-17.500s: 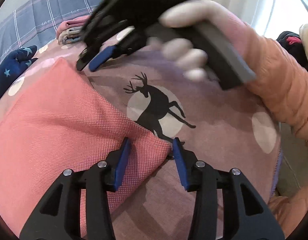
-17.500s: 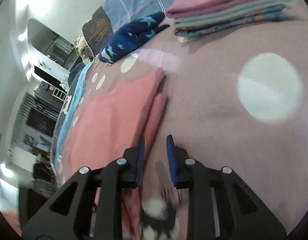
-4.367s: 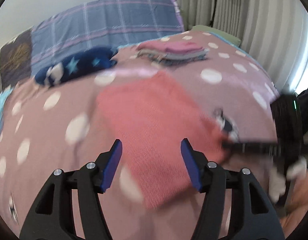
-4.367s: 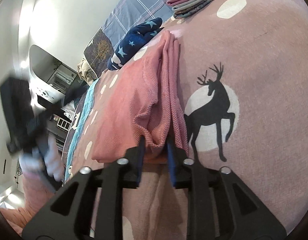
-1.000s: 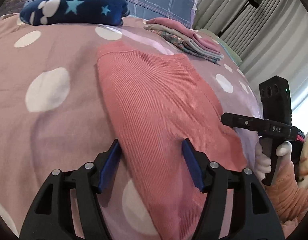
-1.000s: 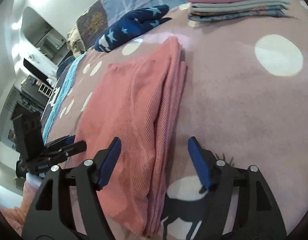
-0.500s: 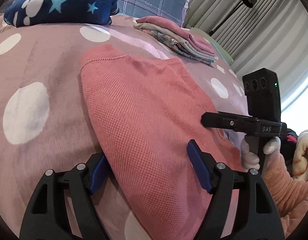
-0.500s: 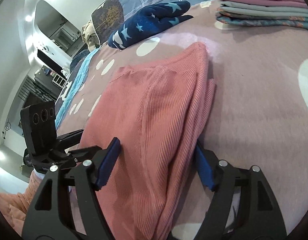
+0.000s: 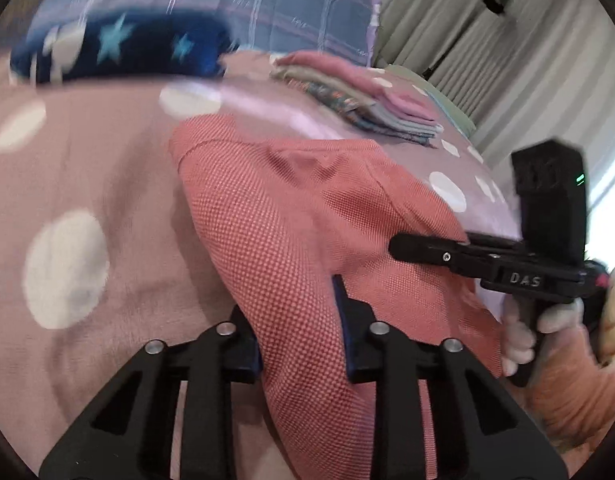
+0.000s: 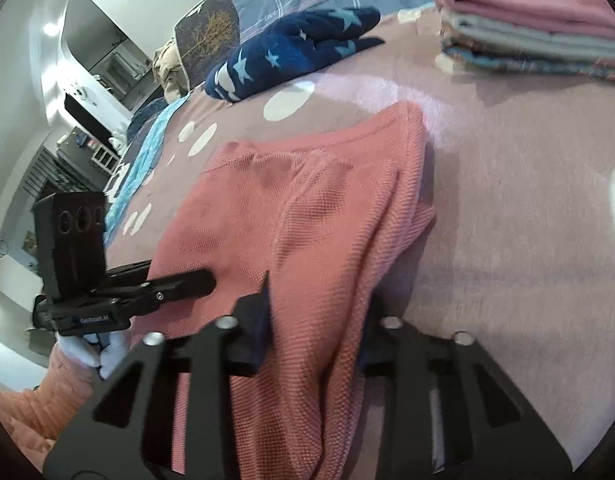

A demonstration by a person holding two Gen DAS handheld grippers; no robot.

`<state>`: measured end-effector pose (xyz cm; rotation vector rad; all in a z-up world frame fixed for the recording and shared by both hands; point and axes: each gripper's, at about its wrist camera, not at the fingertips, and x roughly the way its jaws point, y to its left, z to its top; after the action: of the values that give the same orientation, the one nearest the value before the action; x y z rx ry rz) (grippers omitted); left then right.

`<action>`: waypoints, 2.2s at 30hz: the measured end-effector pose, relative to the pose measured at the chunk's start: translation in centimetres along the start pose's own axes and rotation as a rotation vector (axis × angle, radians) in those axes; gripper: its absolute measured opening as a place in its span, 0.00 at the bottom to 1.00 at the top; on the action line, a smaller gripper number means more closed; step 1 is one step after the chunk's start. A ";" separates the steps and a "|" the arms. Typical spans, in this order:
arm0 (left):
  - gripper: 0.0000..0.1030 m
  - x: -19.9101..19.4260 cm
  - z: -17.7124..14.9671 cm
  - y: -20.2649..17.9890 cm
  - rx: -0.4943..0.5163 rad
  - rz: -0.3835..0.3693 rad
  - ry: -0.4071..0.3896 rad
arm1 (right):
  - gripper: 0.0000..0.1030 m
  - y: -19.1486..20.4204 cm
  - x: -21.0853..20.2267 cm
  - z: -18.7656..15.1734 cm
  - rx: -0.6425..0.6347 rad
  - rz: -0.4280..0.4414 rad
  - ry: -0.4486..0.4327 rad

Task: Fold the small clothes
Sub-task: 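Grasp the folded sweater's end with both grippers, then lift the sweater with both grippers and carry it toward the clothes stack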

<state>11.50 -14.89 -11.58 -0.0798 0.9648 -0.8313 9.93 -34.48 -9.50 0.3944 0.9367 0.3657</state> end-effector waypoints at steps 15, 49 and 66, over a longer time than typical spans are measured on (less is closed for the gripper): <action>0.26 -9.8 3.9 -14.3 0.287 0.043 -0.263 | 0.22 7.1 -16.1 -2.4 -0.216 -0.175 -0.417; 0.25 -3.5 21.8 -27.1 0.548 0.072 -0.440 | 0.22 -1.8 -29.4 10.5 -0.256 -0.343 -0.712; 0.25 8.8 30.4 -20.2 0.418 0.189 -0.414 | 0.22 -10.1 -20.5 23.7 -0.234 -0.420 -0.617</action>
<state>24.99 -43.53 8.59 0.1909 0.3913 -0.7863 19.82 -56.80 12.64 0.0745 0.3480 -0.0405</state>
